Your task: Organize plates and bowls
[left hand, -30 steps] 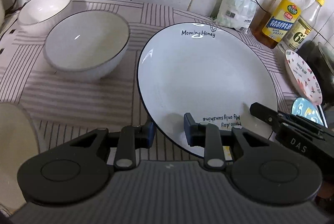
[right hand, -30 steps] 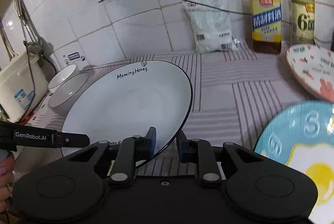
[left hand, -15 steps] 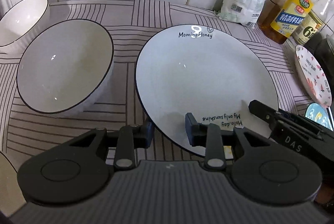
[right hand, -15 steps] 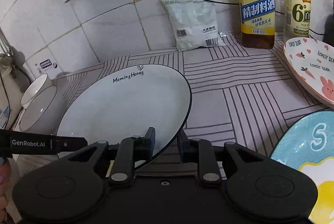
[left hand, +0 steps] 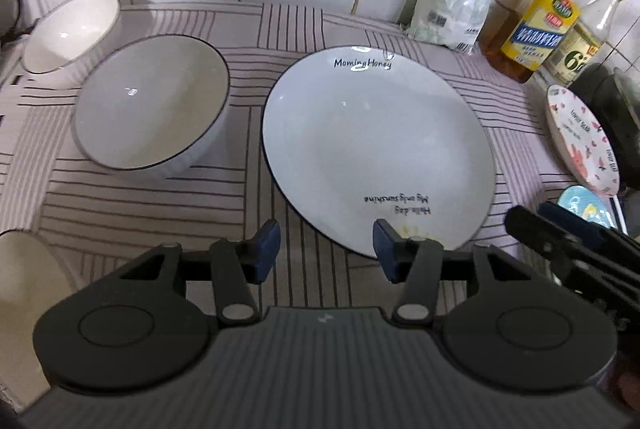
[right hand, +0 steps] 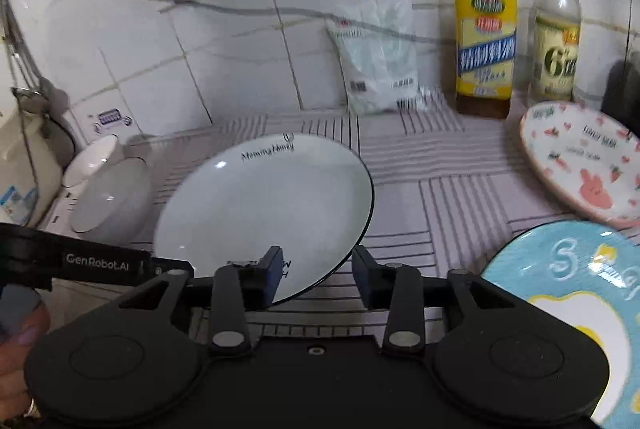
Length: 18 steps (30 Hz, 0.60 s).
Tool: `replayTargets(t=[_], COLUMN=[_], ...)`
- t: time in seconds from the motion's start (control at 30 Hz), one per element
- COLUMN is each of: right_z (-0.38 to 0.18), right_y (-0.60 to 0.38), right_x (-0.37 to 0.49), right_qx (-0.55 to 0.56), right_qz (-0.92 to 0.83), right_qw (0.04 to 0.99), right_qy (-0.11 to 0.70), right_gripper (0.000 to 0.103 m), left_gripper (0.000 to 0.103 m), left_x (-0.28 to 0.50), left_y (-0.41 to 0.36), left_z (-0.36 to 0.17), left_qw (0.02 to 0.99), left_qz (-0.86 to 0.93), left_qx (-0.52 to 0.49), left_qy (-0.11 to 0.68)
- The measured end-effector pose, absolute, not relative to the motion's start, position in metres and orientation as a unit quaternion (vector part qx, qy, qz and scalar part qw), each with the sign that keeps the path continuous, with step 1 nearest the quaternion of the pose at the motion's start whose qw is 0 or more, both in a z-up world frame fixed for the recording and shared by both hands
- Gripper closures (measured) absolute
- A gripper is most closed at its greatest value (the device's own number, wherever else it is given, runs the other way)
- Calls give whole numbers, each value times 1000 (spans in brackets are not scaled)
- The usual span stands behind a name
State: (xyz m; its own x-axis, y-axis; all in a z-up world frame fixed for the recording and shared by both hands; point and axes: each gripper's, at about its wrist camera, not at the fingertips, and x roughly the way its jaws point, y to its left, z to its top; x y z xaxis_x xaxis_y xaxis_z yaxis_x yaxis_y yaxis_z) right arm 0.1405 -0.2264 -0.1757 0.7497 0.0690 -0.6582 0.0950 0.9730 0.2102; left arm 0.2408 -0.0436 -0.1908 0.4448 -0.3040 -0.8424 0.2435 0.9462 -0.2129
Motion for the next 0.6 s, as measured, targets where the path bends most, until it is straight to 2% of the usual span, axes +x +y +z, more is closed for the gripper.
replayTargets(t=[0.2,0.37,0.6], right_z=[-144,-127,-109], right_y=[-237,-242,-257], right_x=[109,83,51], right_qx=[122,97,77], right_qz=[6,9,-16], right_qw=[931,933,931], right_qy=[343,347,357], right_gripper=[42,35,31], left_gripper=[50,40,34], left_x=[213,196,177], left_y=[-39,-48,-65], left_z=[-163,-144,-126], left_qw=[853,852,851], left_qz=[-173,-181,-200], left_qx=[-24,-6,16], left_qy=[491,491,484])
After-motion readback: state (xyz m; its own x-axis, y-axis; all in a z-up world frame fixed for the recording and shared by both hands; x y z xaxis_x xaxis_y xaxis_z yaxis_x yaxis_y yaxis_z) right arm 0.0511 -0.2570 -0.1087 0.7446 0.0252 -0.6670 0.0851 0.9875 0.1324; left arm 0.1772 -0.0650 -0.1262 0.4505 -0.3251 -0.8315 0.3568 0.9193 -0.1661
